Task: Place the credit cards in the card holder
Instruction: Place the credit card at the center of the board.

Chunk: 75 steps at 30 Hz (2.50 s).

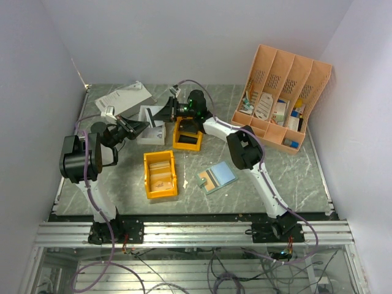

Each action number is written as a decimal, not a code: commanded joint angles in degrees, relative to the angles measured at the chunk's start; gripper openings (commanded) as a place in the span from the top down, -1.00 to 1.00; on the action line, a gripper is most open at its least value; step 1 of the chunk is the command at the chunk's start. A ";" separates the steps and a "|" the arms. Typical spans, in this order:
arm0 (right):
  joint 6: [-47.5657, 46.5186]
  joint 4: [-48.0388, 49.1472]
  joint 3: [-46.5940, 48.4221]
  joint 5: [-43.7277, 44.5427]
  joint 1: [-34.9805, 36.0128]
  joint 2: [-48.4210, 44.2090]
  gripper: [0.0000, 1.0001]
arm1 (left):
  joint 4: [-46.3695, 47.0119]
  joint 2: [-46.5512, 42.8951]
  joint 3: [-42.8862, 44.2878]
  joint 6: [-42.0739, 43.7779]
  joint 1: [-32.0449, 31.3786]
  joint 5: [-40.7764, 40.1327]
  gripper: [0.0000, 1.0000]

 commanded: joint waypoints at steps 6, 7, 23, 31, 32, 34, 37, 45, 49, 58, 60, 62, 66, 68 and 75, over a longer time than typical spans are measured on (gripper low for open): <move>0.54 1.82 -0.64 0.51 0.13 1.64 1.00 | 2.24 0.38 1.95 0.67 -0.61 1.61 0.65; 0.66 1.90 -0.64 0.53 0.11 1.67 1.00 | 2.00 0.29 2.02 0.86 -0.68 1.66 0.64; 0.03 0.71 -0.82 0.49 0.10 1.79 0.69 | 3.18 1.13 2.20 0.02 -0.74 1.69 0.86; -3.25 -3.28 0.08 0.93 0.01 1.42 0.28 | 4.38 0.70 0.73 -0.81 1.65 0.69 0.86; -3.70 -3.75 0.10 1.01 0.01 1.37 0.26 | 3.95 0.57 0.72 -0.63 1.85 0.58 0.86; -4.63 -4.67 0.44 1.13 0.03 1.27 0.23 | 3.23 0.30 0.63 -0.19 2.26 0.35 0.86; -6.67 -7.15 1.16 1.71 0.03 1.17 0.27 | 2.21 0.03 0.50 0.42 2.63 0.11 0.86; -8.03 -8.52 1.23 2.13 0.11 1.21 1.00 | 1.15 -0.58 -0.07 1.02 3.65 -0.65 0.86; -8.82 -7.68 2.37 0.74 0.04 0.93 1.00 | 0.31 -1.43 0.42 1.21 4.52 -0.43 0.86; -17.56 -13.60 6.29 -0.69 0.07 -1.38 0.11 | -1.74 -4.11 1.08 1.78 6.09 0.69 0.86; -18.25 -14.12 6.10 -0.77 0.07 -1.89 0.07 | -1.26 -4.47 0.91 1.37 6.28 0.85 0.86; -19.28 -14.81 5.60 -1.13 0.04 -2.39 0.02 | -0.98 -4.94 0.73 0.92 6.74 1.06 0.86; -26.67 -21.06 6.46 -2.22 -0.20 -4.11 -0.04 | -2.64 -6.86 0.59 1.17 8.49 1.74 0.87; -33.60 -25.77 6.88 -2.19 -0.40 -5.84 -0.04 | -3.51 -7.99 0.27 1.37 9.54 2.13 0.86; -59.77 -42.06 1.96 1.50 -0.09 -17.60 -0.02 | -13.57 -14.36 0.03 6.19 11.69 3.69 0.86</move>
